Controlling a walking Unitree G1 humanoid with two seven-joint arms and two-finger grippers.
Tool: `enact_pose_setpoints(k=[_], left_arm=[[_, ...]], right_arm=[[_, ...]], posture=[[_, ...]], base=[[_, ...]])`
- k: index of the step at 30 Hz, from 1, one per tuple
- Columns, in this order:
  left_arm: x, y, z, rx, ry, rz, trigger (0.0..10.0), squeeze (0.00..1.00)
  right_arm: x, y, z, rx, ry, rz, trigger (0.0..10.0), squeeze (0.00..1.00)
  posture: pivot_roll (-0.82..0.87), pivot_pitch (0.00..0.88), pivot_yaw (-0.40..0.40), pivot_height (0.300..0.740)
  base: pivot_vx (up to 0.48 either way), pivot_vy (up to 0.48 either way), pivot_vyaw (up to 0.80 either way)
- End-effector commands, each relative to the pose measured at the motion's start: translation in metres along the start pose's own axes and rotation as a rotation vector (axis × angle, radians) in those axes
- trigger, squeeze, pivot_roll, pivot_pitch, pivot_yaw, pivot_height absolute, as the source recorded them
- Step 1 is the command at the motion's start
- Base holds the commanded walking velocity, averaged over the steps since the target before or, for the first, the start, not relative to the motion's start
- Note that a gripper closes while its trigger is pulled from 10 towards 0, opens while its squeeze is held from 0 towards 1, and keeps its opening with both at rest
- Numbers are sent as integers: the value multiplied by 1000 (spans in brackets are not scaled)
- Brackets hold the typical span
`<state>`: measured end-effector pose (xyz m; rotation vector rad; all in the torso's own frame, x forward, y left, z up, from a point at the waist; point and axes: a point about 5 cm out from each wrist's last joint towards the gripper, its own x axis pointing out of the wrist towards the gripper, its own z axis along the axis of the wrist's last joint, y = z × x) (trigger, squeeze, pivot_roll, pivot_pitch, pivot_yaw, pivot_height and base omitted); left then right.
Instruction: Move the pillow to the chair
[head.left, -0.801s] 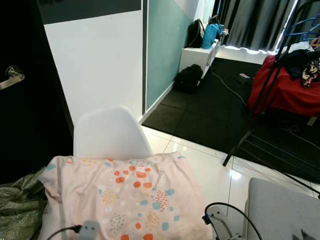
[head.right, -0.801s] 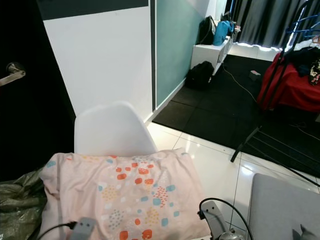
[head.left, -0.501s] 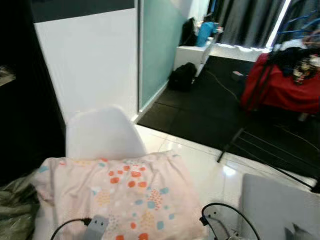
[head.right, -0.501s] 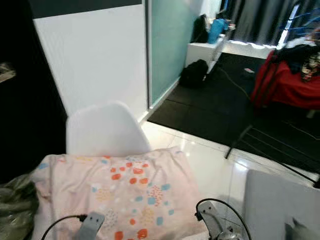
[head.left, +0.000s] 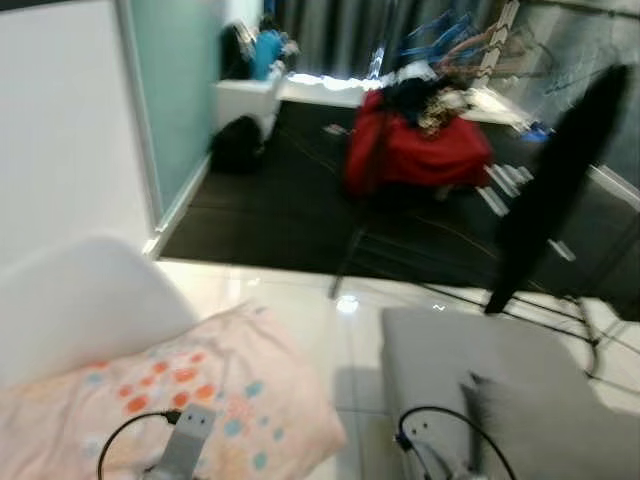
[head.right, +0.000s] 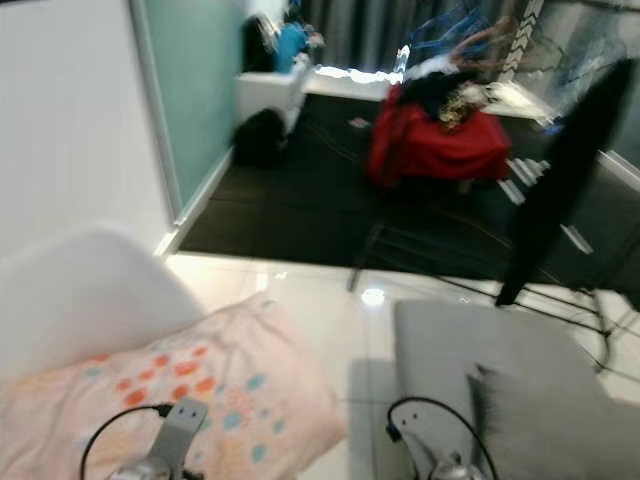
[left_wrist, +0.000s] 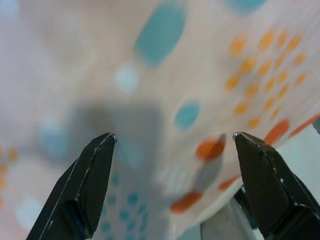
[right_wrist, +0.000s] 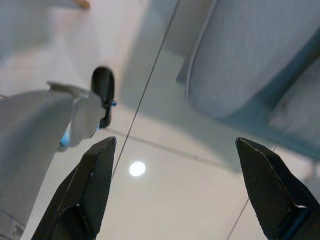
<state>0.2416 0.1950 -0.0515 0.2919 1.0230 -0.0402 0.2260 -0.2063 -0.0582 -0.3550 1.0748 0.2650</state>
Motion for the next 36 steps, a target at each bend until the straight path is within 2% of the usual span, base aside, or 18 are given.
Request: enact_pose_setpoints(k=[1,8,10,13,18,36], left_arm=[[0,-3,3,-6,-6,-11,10000,0],[-1,-5,17,-21,-37,-21,10000,0],[0,-5,0,-23,-11,-24,10000,0],[0,-5,-10,-38,3,-31,10000,0],[0,-7,-10,-65,-10,-49,10000,0],[0,-9,-12,-59,-4,-76,10000,0]], right_arm=[[-1,-3,-3,2,12,-10,10000,0],[-1,-3,-3,2,12,-10,10000,0],[-1,-3,-3,4,11,-10,10000,0],[-1,-3,-2,27,0,-8,10000,0],[0,-2,-2,34,-6,-7,10000,0],[0,-2,-5,30,2,-13,10000,0]], posture=[[-86,34,-65,733],[-87,34,-65,733],[-87,34,-67,733],[-87,34,-69,733],[-87,33,-68,733],[-88,18,-66,733]], base=[[0,0,-731],[0,0,-731],[0,0,-725],[0,0,-475],[0,0,0],[0,-442,0]])
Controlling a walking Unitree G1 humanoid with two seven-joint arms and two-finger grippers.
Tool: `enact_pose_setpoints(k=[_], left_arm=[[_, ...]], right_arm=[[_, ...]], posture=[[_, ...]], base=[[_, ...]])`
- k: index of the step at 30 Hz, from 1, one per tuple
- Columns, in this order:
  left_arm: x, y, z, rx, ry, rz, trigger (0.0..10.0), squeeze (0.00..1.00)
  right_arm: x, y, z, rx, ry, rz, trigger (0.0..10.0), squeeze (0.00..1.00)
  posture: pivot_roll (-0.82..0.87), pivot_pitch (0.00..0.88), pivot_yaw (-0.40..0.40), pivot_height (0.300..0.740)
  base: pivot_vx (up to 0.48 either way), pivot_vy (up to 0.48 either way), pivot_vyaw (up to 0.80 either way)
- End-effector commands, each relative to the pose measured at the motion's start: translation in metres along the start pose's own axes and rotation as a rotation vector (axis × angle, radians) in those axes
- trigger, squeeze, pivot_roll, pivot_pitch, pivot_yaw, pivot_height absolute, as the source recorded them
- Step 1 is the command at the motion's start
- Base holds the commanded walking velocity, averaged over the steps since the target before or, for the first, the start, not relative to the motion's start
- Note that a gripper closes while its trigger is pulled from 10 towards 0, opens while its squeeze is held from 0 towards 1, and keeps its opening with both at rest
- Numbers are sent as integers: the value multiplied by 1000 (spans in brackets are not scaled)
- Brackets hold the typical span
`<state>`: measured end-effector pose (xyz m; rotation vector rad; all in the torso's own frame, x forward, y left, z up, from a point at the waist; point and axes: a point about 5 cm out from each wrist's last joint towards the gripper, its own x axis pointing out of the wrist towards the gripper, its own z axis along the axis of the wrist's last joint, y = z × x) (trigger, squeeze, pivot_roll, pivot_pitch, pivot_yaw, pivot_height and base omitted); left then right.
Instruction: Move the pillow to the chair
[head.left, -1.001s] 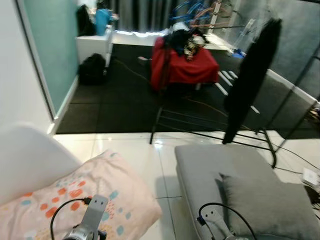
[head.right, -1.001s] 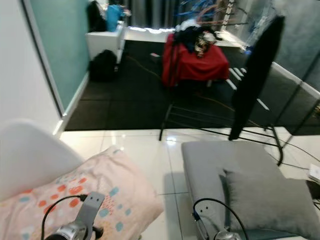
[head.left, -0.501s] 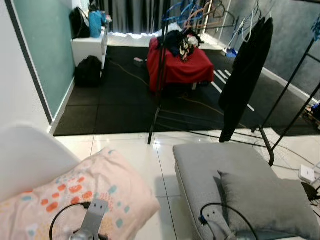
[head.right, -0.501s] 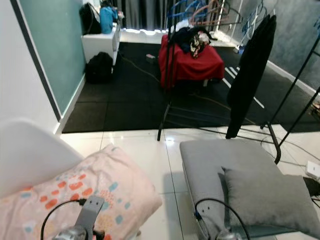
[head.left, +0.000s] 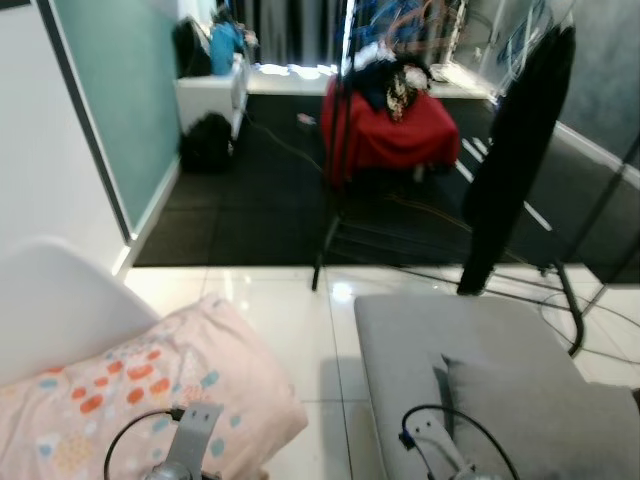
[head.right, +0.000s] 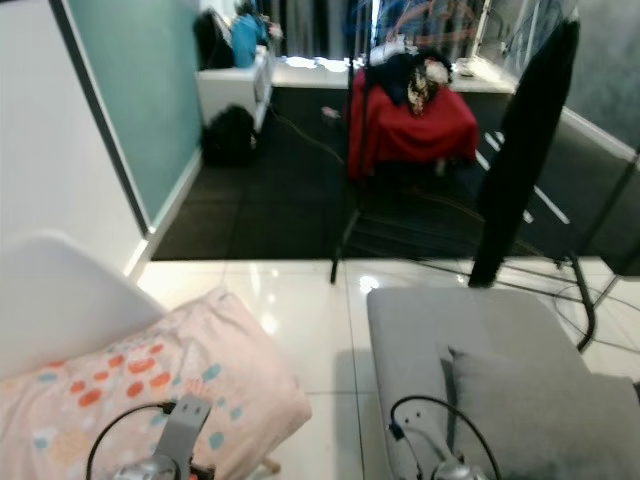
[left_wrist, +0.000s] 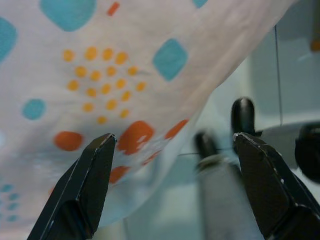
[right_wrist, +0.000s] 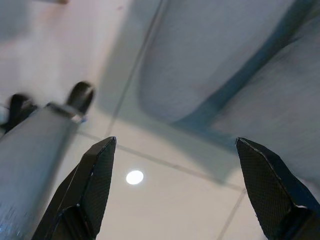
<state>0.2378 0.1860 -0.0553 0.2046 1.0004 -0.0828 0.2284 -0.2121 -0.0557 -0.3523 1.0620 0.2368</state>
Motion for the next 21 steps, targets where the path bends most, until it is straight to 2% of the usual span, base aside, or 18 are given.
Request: enact_pose_setpoints(k=[1,16,21], left_arm=[[0,1,-9,-6,29,-4,10000,0],[0,2,-8,-6,28,-6,10000,0],[0,2,-7,-5,27,-2,10000,0]], right_arm=[[1,5,-5,14,12,10,10000,0],[1,4,-5,10,14,-1,10000,0],[1,4,-5,12,13,0,10000,0]], posture=[[-88,18,-66,733],[-89,29,-67,733],[-91,31,-67,733]], base=[[0,-480,0],[0,-480,0],[0,-480,-756]])
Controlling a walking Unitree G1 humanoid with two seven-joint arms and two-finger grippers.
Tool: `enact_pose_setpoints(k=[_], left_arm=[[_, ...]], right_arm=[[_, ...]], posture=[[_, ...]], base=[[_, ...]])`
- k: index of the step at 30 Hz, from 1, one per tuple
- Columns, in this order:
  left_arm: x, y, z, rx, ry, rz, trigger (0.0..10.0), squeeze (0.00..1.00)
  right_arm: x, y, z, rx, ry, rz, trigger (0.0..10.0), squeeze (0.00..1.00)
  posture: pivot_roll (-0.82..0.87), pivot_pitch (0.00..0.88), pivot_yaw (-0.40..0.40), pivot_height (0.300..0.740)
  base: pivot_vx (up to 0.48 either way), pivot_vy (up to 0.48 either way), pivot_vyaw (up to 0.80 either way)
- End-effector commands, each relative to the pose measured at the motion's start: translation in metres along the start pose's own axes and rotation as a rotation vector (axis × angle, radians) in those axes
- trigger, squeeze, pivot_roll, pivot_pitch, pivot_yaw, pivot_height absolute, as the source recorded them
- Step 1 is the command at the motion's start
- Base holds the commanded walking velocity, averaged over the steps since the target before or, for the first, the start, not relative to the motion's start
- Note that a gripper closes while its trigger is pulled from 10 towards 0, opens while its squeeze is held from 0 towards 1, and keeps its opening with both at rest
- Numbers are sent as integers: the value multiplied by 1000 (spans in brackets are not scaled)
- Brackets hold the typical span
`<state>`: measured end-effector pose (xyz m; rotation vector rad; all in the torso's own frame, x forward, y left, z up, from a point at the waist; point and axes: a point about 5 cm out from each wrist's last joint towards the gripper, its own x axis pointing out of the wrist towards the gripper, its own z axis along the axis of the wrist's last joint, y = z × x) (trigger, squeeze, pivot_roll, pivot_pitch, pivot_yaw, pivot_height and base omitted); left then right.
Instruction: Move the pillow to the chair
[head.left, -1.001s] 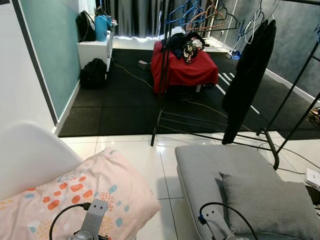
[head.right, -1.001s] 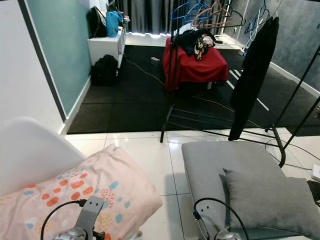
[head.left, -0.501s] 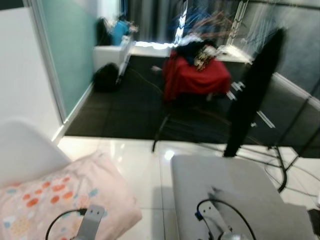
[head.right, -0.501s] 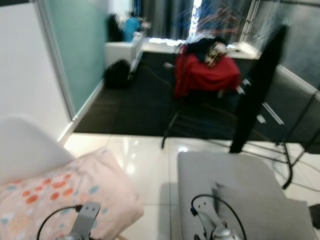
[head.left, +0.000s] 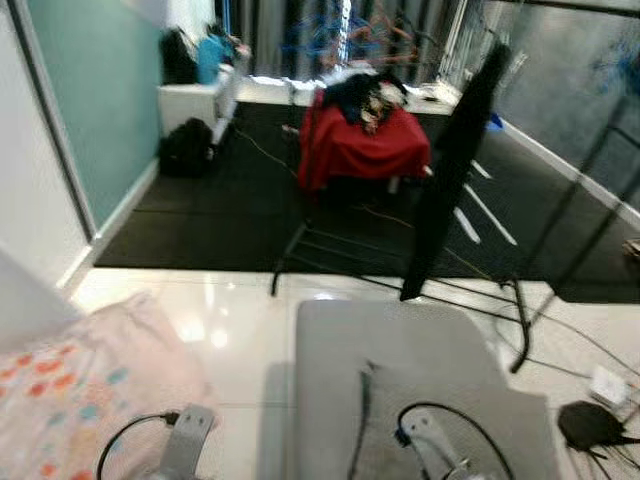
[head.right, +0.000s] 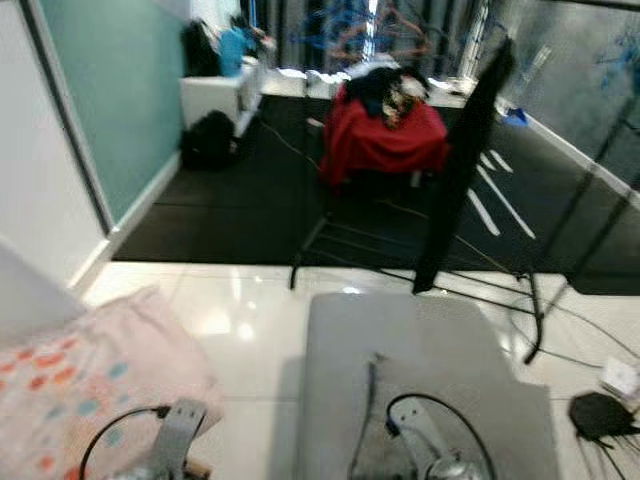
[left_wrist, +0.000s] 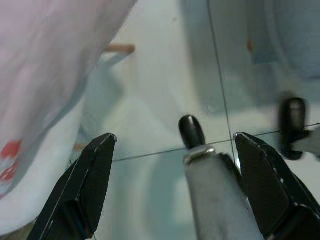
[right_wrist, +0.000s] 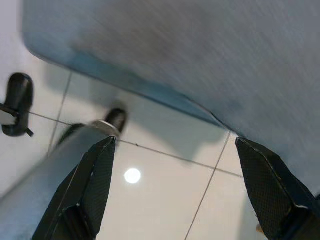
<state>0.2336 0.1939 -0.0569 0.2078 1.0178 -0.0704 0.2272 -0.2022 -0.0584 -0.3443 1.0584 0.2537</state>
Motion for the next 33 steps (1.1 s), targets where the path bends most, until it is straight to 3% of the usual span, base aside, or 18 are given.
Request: enact_pose_setpoints(k=[1,33], left_arm=[[0,-4,-1,-1,6,1,10000,0],[0,-3,0,-10,-3,11,10000,0]], right_arm=[[-1,-6,-6,19,16,-20,10000,0],[-1,-8,-5,60,-11,-55,10000,0]], posture=[[-91,32,-67,733],[-94,37,-67,733]], base=[[0,0,-544],[0,-24,-17]])
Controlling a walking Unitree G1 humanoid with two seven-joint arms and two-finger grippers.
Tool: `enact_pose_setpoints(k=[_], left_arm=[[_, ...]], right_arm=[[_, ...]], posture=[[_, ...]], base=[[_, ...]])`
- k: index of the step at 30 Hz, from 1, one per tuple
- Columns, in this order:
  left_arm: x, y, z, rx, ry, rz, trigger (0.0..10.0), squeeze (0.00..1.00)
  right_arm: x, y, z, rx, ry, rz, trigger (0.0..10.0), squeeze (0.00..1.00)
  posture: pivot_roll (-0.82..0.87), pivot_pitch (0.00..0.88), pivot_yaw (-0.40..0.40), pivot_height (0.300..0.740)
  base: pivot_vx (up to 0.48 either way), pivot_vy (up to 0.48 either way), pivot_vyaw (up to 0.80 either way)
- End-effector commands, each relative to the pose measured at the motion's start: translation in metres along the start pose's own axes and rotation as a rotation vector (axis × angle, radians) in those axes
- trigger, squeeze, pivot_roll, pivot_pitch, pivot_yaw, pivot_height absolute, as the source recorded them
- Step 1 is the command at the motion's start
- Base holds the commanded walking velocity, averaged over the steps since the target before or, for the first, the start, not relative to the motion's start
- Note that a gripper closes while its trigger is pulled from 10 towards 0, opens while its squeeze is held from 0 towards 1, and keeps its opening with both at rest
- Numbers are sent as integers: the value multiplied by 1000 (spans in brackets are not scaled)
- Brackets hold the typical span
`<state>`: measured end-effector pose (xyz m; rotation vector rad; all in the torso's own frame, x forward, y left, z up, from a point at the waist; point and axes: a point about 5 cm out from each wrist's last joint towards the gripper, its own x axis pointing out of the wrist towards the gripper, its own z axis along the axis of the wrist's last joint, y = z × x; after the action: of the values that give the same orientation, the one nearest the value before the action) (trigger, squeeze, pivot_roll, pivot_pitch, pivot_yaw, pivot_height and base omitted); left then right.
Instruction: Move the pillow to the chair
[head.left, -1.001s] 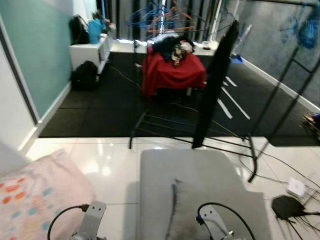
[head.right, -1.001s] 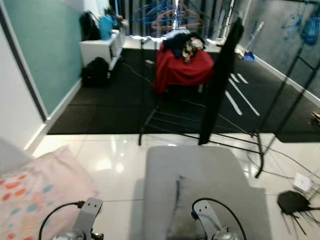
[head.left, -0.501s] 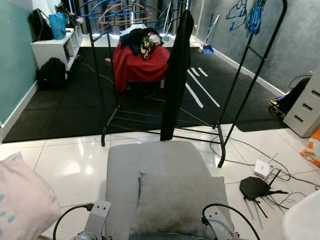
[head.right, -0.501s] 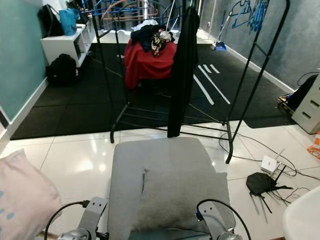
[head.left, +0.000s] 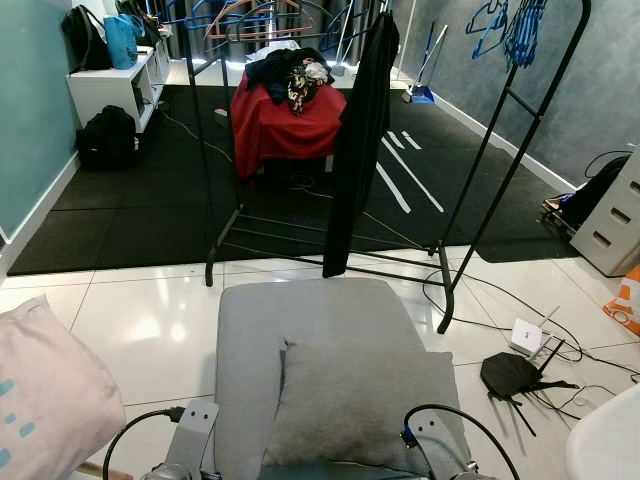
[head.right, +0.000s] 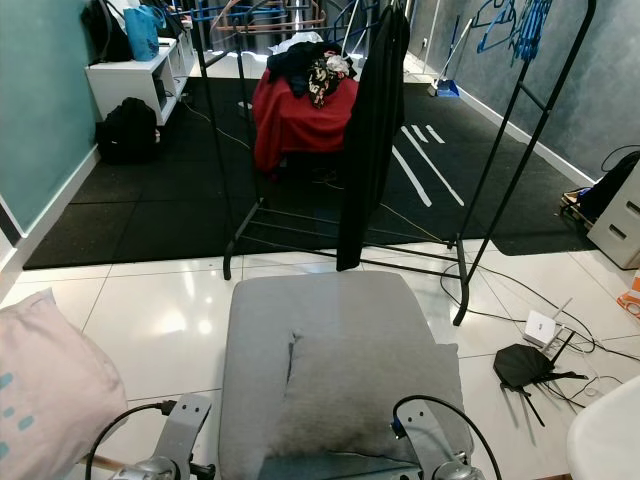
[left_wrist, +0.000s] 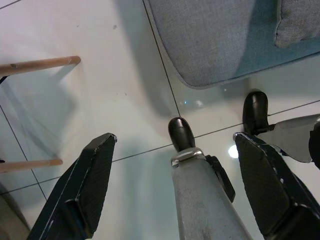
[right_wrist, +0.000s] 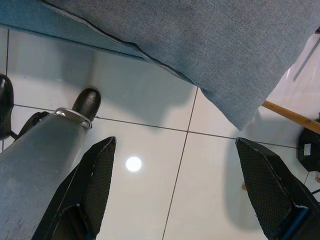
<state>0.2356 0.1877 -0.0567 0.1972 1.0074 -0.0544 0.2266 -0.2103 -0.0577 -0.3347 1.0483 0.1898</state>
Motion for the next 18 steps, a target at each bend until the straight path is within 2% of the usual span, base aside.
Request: enact_pose_setpoints(k=[1,3,9,18], left_arm=[[0,3,-3,7,7,-3,10000,0],[0,2,-3,6,9,-6,10000,0],[0,3,-3,-23,2,23,10000,0],[0,3,-4,-9,9,27,10000,0]], right_arm=[[0,0,-1,21,-7,-6,10000,0],[0,0,-1,21,-7,-7,10000,0],[0,-1,-2,23,-6,-9,10000,0],[0,-1,-2,25,-6,-9,10000,0]], posture=[[-94,37,-67,733],[-94,37,-67,733],[-93,32,-67,733],[-92,29,-69,733]], base=[[0,-480,0],[0,-480,0],[0,0,0],[0,0,0]])
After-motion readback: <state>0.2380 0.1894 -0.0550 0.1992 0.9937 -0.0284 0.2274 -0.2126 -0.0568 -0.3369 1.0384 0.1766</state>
